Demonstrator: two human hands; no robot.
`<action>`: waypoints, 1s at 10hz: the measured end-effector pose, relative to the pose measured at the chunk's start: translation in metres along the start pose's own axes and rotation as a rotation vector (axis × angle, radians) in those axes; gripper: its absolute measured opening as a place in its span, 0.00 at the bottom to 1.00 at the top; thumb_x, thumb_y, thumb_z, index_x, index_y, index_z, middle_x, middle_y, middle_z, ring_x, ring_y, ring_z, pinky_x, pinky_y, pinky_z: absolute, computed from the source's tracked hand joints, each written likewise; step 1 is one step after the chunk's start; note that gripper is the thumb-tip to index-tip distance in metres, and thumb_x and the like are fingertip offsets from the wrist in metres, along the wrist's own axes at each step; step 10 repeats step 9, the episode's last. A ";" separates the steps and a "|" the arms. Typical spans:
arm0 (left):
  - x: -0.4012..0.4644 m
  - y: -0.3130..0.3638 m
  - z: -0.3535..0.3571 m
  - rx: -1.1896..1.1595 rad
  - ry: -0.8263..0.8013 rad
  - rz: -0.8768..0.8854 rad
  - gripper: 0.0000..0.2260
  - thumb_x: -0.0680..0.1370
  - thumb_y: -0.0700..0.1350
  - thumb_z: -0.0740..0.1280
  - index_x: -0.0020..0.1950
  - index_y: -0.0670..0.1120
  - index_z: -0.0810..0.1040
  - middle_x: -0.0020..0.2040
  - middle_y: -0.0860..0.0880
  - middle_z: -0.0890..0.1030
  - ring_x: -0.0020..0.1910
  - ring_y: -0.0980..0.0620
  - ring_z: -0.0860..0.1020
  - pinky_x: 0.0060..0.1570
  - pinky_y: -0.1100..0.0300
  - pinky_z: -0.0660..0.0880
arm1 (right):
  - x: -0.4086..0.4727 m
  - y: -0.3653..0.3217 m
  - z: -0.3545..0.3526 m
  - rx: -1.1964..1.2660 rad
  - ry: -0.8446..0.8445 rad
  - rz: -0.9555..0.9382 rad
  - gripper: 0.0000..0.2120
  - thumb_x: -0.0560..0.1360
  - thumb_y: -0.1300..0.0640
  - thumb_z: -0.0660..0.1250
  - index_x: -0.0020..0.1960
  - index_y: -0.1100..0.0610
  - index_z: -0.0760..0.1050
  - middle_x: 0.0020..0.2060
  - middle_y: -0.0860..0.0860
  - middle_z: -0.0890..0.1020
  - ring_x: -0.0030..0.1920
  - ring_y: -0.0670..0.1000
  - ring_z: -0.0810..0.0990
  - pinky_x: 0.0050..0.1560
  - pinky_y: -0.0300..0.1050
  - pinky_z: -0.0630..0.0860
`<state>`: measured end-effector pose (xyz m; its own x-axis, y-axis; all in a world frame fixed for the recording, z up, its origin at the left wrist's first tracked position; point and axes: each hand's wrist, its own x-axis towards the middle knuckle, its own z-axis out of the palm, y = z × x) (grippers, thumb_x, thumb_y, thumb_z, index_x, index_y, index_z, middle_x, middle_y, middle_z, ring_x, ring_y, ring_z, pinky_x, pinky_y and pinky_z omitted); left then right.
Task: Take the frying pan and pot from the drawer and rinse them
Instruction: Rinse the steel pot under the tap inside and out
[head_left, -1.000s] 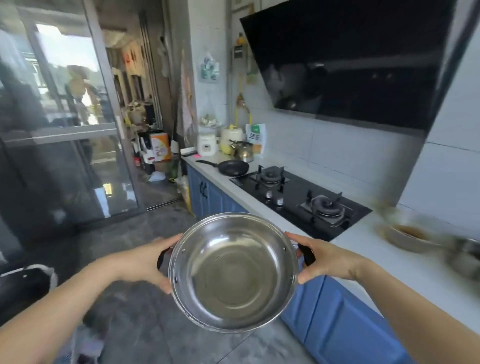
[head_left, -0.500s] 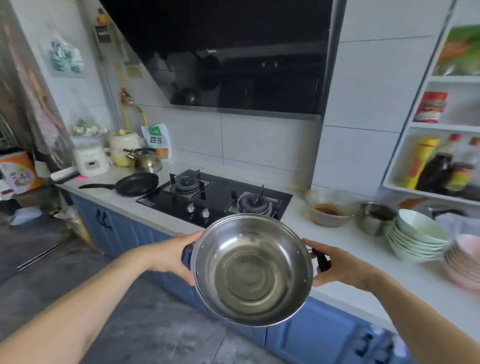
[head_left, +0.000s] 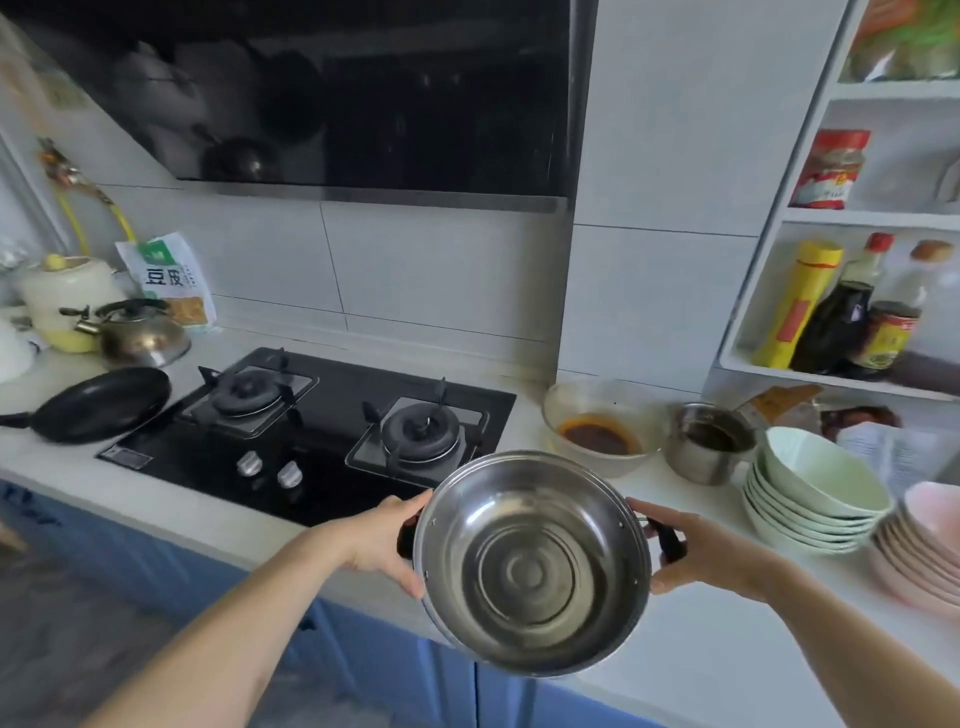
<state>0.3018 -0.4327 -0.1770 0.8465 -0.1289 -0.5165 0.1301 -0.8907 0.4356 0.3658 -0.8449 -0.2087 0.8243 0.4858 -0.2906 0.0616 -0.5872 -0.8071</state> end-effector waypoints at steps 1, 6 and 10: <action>0.040 -0.008 0.006 -0.044 -0.026 -0.009 0.68 0.45 0.67 0.80 0.75 0.69 0.41 0.72 0.54 0.59 0.72 0.51 0.63 0.70 0.47 0.66 | 0.028 0.017 -0.009 -0.047 0.014 0.051 0.45 0.58 0.58 0.81 0.65 0.28 0.67 0.57 0.52 0.78 0.40 0.46 0.76 0.51 0.39 0.78; 0.100 -0.017 0.021 -0.131 -0.023 0.031 0.57 0.58 0.55 0.81 0.71 0.76 0.43 0.65 0.55 0.61 0.69 0.51 0.64 0.71 0.47 0.65 | 0.085 0.058 -0.023 -0.069 -0.051 0.115 0.47 0.59 0.58 0.81 0.70 0.33 0.64 0.61 0.49 0.76 0.42 0.48 0.80 0.52 0.40 0.80; 0.087 -0.024 0.029 -0.121 0.100 0.003 0.54 0.62 0.61 0.78 0.79 0.60 0.47 0.72 0.54 0.57 0.74 0.52 0.59 0.73 0.49 0.62 | 0.084 0.060 -0.019 -0.120 0.069 0.029 0.38 0.61 0.49 0.83 0.65 0.35 0.69 0.58 0.63 0.76 0.55 0.55 0.80 0.51 0.32 0.75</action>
